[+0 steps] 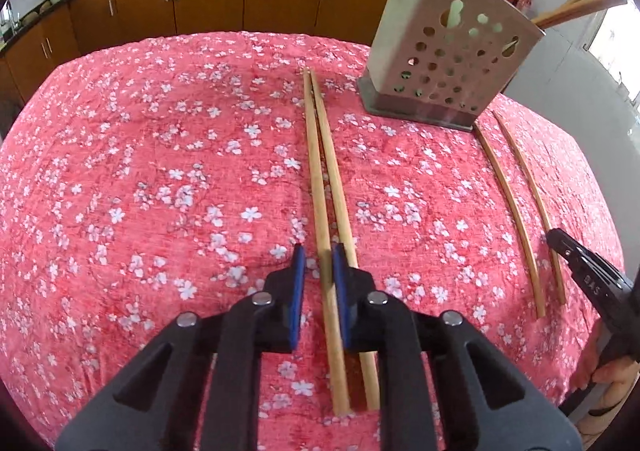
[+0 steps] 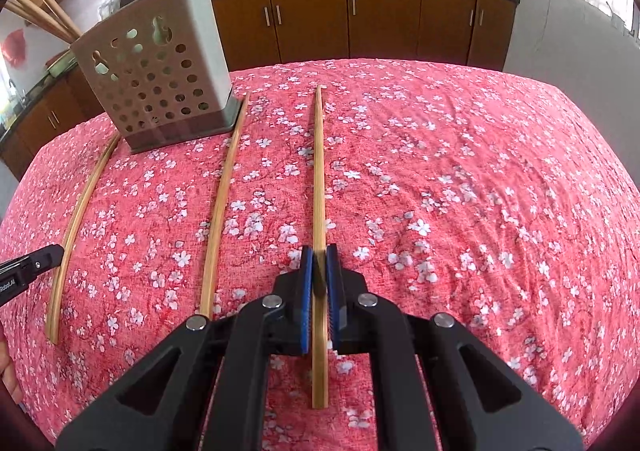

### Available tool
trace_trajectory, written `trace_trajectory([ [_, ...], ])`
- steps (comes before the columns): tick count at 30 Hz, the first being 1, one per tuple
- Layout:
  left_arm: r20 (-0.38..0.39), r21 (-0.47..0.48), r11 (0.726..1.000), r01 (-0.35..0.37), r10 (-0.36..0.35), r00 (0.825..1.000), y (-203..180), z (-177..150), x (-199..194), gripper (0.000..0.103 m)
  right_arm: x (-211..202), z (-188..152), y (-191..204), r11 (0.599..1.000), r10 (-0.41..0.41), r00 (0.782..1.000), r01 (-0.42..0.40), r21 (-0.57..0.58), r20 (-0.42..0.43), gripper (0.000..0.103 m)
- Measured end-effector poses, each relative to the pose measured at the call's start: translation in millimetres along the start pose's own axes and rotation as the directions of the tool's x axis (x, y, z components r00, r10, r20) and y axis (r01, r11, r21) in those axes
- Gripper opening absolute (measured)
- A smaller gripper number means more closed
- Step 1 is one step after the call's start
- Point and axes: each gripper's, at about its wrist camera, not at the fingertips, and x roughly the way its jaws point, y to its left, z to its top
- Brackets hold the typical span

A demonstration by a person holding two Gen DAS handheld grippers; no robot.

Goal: Organize utensils
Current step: 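Grasp a wooden chopstick with the left tool while the right tool grasps one, then lift the chopstick toward the holder with the left tool while the right tool lifts its own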

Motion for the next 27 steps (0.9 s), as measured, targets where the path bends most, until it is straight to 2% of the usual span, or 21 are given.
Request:
trace_trajectory([
  [4, 0.020, 0.042, 0.998, -0.042, 0.041, 0.999, -10, 1, 4, 0.014, -1, -1, 4, 1.000, -0.002, 1.000, 0.002, -0.012, 0.002, 0.008],
  [6, 0.030, 0.038, 0.998, -0.056, 0.054, 0.998, -9, 2, 6, 0.009, -2, -3, 6, 1.000, 0.000, 1.000, 0.001, -0.020, 0.006, 0.008],
  [12, 0.051, 0.010, 0.998, -0.068, 0.068, 0.996, 10, 15, 10, 0.008, -2, -5, 5, 0.999, 0.005, 1.000, -0.004, -0.049, 0.019, 0.008],
  [15, 0.059, -0.016, 0.998, -0.058, 0.059, 0.996, 27, 21, 11, 0.008, 1, 0, 1, 0.998, -0.019, 0.999, 0.020, -0.055, 0.027, 0.008],
  [21, 0.089, -0.033, 0.999, 0.009, -0.006, 0.996, 43, 16, 8, 0.008, 12, 17, -18, 0.999, -0.049, 0.998, 0.049, 0.015, 0.030, 0.008],
  [27, 0.131, -0.011, 1.000, -0.009, 0.011, 0.991, 42, 2, 1, 0.009, 14, 19, -20, 0.999, -0.051, 0.998, 0.050, 0.014, 0.029, 0.008],
])
